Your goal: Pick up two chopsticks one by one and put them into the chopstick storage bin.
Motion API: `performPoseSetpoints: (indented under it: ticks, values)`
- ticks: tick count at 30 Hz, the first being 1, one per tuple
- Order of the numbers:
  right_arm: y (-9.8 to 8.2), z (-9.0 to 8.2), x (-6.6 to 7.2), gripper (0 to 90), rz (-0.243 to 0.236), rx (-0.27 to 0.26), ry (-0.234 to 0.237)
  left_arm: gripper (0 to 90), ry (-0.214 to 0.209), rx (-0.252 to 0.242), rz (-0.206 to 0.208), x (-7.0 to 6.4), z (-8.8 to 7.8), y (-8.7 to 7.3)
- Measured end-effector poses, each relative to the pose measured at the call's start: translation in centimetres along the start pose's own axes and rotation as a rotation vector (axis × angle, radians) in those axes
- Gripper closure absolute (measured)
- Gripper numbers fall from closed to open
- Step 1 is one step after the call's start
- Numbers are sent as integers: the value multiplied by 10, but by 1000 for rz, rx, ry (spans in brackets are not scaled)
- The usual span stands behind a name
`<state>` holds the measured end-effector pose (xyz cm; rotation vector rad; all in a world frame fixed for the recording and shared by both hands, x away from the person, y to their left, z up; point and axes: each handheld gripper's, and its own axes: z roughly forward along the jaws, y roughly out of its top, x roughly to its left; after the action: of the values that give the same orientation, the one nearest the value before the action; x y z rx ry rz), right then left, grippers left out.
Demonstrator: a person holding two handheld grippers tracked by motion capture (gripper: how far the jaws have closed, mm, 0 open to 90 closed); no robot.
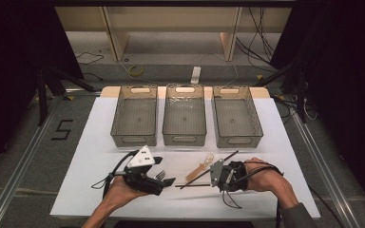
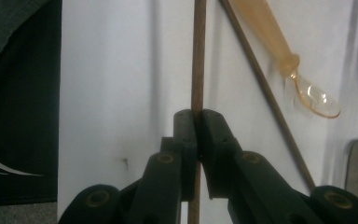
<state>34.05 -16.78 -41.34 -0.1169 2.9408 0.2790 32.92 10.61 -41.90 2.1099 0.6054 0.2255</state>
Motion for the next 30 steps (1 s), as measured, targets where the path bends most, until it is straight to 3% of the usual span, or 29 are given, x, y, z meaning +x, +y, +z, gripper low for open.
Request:
performPoseSetpoints:
  ticks: [2, 5, 7, 10, 20, 24, 25, 30]
  values:
    - [3, -1, 1, 853, -10, -5, -10, 178, -15, 37, 41, -6, 10, 4]
    - [7, -3, 3, 853, -27, -11, -27, 174, 1, 96, 104, -12, 21, 9]
    - [9, -3, 4, 853, -28, -11, -33, 174, -33, 128, 120, -15, 28, 13]
    - [13, -4, 6, 853, -39, 2, -36, 185, -41, 172, 161, -20, 37, 16]
    - [20, -6, 8, 853, -63, -13, -59, 382, -101, 248, 263, -30, 48, 19]
    - [22, -7, 10, 853, -56, -12, -62, 498, -121, 258, 279, -32, 49, 20]
    - [22, -5, 10, 853, -63, -31, -75, 516, -126, 262, 277, -32, 49, 20]
    - [23, -7, 11, 853, -71, -29, -84, 590, -128, 282, 277, -33, 52, 21]
